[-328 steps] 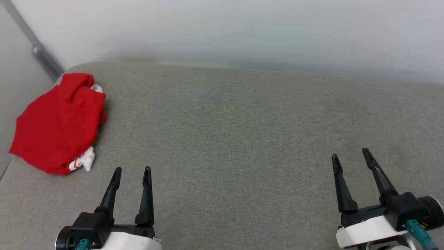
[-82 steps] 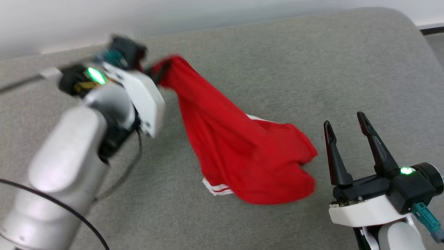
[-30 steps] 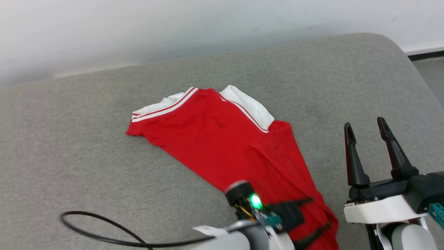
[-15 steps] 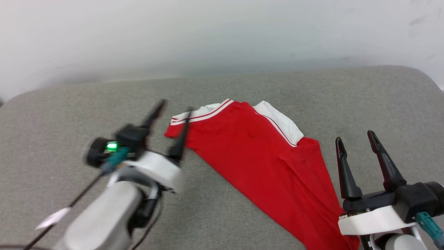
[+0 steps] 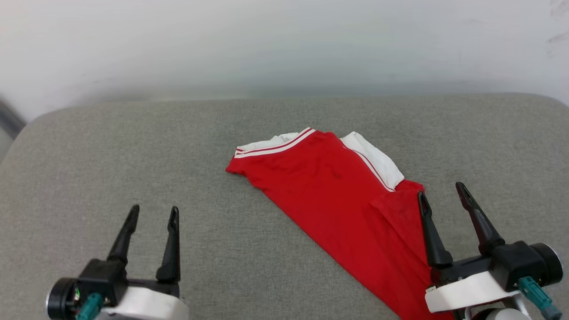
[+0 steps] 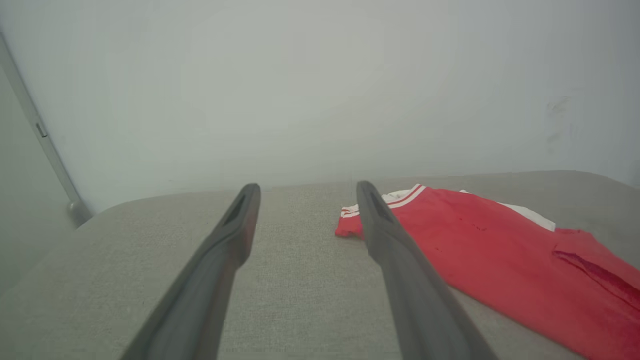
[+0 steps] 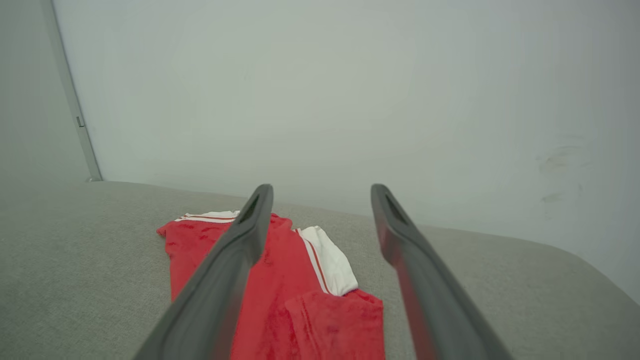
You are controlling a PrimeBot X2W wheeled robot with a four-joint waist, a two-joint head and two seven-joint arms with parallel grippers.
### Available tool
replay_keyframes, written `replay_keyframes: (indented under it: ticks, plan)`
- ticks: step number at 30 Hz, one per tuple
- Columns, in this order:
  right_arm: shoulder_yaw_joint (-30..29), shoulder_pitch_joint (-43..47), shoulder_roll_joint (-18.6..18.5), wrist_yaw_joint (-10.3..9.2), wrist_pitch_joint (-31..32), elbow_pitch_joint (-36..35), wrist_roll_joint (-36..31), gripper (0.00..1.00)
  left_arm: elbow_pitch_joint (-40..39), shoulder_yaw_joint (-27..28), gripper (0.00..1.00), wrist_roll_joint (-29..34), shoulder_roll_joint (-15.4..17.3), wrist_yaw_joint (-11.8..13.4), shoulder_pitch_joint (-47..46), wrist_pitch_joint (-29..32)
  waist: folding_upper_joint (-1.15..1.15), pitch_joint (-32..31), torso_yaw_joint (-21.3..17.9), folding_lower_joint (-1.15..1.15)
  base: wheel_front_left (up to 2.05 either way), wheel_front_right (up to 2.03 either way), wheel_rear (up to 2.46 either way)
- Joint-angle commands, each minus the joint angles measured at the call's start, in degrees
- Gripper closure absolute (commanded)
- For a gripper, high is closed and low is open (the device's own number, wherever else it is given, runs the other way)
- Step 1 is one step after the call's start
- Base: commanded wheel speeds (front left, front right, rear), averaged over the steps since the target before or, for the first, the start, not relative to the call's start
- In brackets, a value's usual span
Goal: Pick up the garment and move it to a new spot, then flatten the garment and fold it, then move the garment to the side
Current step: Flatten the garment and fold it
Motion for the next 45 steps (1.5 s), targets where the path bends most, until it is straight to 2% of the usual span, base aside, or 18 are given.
replay_keyframes:
  ticks: [1, 5, 9, 12, 16, 20, 24, 30, 34, 39, 40, 41, 42, 45]
  plan:
    - [-0.21, 0.40, 0.09, -0.04, -0.11, 0.21, 0.21, 0.00, -0.31, 0.55, 0.00, 0.41, -0.78, -0.32, 0.72, -0.14, 0.00, 0.43, 0.19, 0.01, 0.00, 0.00, 0.00]
    - [-0.72, -0.42, -0.14, -0.04, 0.09, 1.46, -0.03, 0.00, -0.73, 3.36, 0.00, 2.59, -4.17, -2.40, 1.81, -0.14, 0.00, 2.26, 1.66, 0.01, 0.00, 0.00, 0.00]
    - [-0.21, -5.11, -3.27, -0.04, 7.30, 1.97, 1.66, 0.00, -1.06, 4.92, 0.00, 4.73, -6.07, -5.52, -0.43, -0.14, 0.00, 5.46, 3.72, 0.01, 0.00, 0.00, 0.00]
    - [0.98, -10.79, -7.76, -0.05, 18.40, 1.90, 4.90, 0.00, -0.98, 5.58, 0.00, 5.90, -7.60, -7.51, -2.11, -0.15, 0.00, 8.63, 5.80, 0.01, 0.00, 0.00, 0.00]
    - [4.64, -20.76, -15.39, -0.04, 38.96, 3.47, 12.04, 0.00, -0.39, 5.87, 0.00, 7.03, -10.20, -10.01, -4.18, -0.15, 0.00, 12.62, 8.88, 0.01, 0.00, 0.00, 0.00]
    - [5.42, -30.56, -19.78, -0.05, 58.56, 6.46, 19.66, 0.00, 0.47, 6.34, 0.00, 8.22, -12.84, -12.09, -5.71, -0.15, 0.00, 16.10, 12.24, 0.01, 0.00, 0.00, 0.00]
    - [5.11, -38.56, -22.28, -0.04, 71.76, 11.26, 22.65, 0.00, 1.44, 6.58, 0.00, 9.43, -15.36, -14.31, -7.12, -0.15, 0.00, 19.14, 15.75, 0.01, 0.00, 0.00, 0.00]
    - [4.42, -44.64, -24.76, -0.03, 78.53, 19.61, 20.26, 0.00, 2.51, 6.77, 0.00, 10.82, -18.31, -16.51, -8.82, -0.15, 0.00, 22.09, 20.33, 0.01, 0.00, 0.00, 0.00]
    - [4.71, -45.44, -26.05, -0.04, 78.83, 23.87, 18.09, 0.00, 2.89, 6.75, 0.00, 11.40, -19.45, -17.45, -9.46, -0.15, 0.00, 23.09, 22.31, 0.01, 0.00, 0.00, 0.00]
    - [4.55, -42.44, -24.92, -0.04, 77.94, 29.23, 17.98, 0.00, 3.30, 7.24, 0.00, 11.92, -20.13, -17.84, -9.10, -0.15, 0.00, 23.52, 23.57, 0.01, 0.00, 0.00, 0.00]
    - [4.48, -41.74, -24.55, -0.04, 77.55, 30.01, 18.18, 0.27, 3.41, 7.35, 0.00, 11.97, -20.21, -17.91, -8.94, -0.15, 0.00, 23.53, 23.65, 0.01, 0.00, 0.00, 0.00]
    - [4.51, -40.99, -24.20, -0.03, 77.16, 30.63, 18.49, 0.93, 3.52, 7.42, 0.00, 11.97, -20.33, -18.03, -8.83, -0.15, 0.00, 23.45, 23.67, 0.01, 0.00, 0.00, 0.00]
    - [4.56, -40.28, -23.85, -0.03, 76.62, 31.11, 18.76, 1.00, 3.62, 7.56, 0.00, 12.08, -20.42, -18.12, -8.70, -0.15, 0.00, 23.19, 23.57, 0.01, 0.00, 0.00, 0.00]
    - [4.36, -39.00, -23.99, -0.04, 74.68, 31.92, 19.45, 1.00, 3.91, 8.26, 0.00, 12.49, -20.51, -18.34, -8.30, -0.15, 0.00, 21.94, 22.57, 0.01, 0.00, 0.00, 0.00]
